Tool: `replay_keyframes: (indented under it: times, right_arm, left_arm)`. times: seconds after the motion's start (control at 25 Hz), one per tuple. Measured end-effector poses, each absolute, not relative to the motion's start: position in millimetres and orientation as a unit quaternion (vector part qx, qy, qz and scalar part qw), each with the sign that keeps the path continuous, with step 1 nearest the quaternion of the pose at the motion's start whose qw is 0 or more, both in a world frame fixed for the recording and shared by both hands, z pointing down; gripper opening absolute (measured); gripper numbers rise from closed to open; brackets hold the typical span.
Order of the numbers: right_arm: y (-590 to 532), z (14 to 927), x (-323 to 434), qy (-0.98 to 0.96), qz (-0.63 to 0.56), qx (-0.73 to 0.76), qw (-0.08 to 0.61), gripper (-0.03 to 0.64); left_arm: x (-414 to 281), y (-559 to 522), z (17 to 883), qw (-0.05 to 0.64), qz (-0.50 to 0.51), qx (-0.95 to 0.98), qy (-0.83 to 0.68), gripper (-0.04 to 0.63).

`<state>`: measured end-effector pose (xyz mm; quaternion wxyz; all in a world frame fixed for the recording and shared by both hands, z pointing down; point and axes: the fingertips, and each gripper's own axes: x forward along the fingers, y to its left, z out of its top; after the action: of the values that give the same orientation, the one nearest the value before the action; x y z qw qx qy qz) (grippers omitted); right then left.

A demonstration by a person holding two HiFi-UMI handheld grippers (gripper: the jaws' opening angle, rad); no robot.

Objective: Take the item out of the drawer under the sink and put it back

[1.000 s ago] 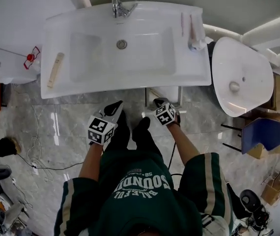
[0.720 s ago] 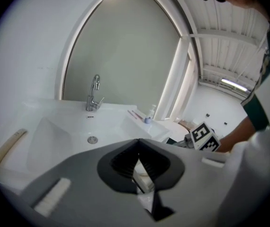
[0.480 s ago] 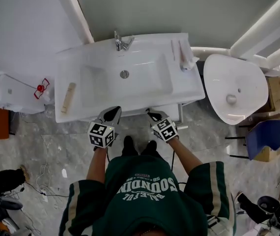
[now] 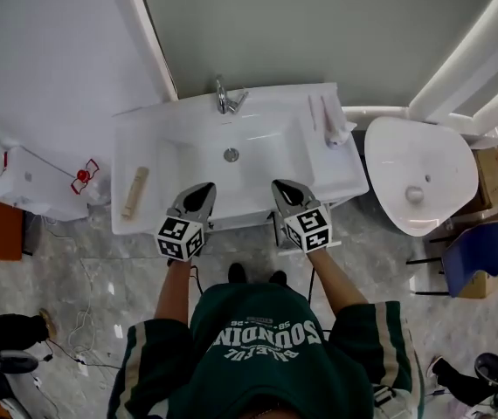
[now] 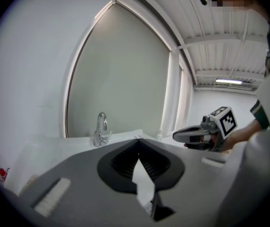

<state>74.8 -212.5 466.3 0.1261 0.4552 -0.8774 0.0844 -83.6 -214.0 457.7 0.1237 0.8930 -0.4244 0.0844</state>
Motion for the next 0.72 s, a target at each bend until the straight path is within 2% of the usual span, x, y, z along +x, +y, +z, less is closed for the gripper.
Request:
replay_keyframes:
  times: [0.28,0.72]
  right_arm:
    - [-226.4,402.8,87.5,-0.858,0.040,0.510,0.045,0.002]
    - [-228.7,396.6,101.8,-0.835,0.035,0.548,0.028,0.002]
  left_arm:
    - [-102.6,-230.2,421.2,0.089,0.055,0.894,-0.435,0.049]
    - [-109.6,-230.9,418.1,0.083,0.047,0.897,-0.432,0.049]
